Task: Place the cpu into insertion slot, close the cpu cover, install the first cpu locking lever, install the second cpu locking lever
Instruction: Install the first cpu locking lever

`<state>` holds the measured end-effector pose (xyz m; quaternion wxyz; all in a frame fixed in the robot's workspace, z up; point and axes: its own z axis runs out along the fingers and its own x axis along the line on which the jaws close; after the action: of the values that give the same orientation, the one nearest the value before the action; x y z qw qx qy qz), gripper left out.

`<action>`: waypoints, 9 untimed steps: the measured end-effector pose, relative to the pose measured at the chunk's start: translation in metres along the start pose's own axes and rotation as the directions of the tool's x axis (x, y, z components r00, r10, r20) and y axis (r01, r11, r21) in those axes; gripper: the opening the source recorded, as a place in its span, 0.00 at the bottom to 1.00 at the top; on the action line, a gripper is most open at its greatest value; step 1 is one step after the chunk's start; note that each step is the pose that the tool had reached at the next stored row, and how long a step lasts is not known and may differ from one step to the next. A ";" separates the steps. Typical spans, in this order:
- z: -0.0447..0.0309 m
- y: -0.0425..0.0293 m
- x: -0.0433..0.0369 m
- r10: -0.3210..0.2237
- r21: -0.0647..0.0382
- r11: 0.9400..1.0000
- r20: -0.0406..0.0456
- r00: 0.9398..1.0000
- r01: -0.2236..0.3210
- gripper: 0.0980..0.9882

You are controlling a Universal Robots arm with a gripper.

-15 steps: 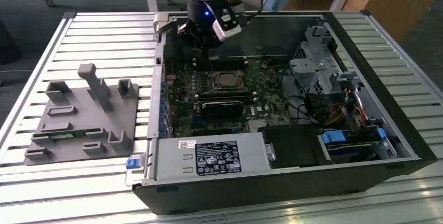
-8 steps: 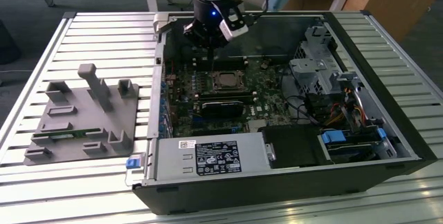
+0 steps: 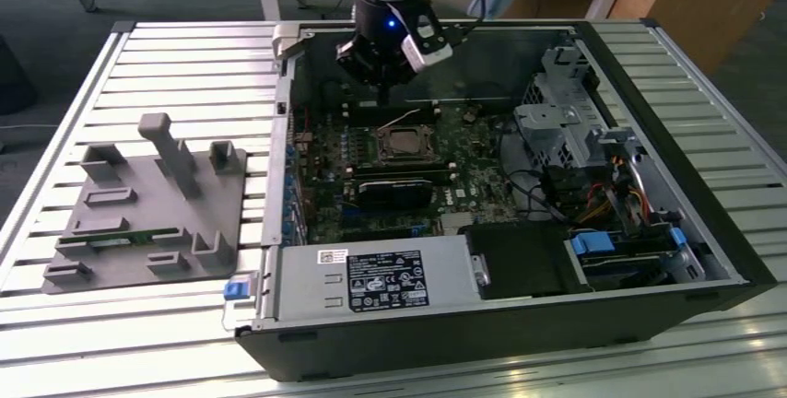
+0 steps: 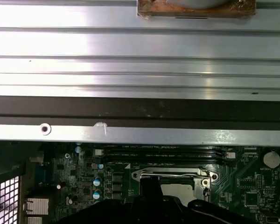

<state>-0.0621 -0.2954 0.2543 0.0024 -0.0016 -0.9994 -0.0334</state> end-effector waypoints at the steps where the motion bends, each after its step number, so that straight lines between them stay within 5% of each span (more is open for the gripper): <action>1: 0.0000 0.0000 -0.0007 0.000 0.000 1.000 0.000 1.000 0.000 0.01; 7: 0.0006 -0.0007 -0.0021 0.000 0.000 1.000 0.000 1.000 0.000 0.01; 8: 0.0008 -0.0012 -0.0022 0.000 -0.004 1.000 0.000 1.000 0.000 0.01; 9: 0.0009 -0.0018 -0.0023 0.000 -0.021 1.000 0.000 1.000 0.000 0.01</action>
<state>-0.0598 -0.2971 0.2533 0.0024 -0.0016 -0.9990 -0.0439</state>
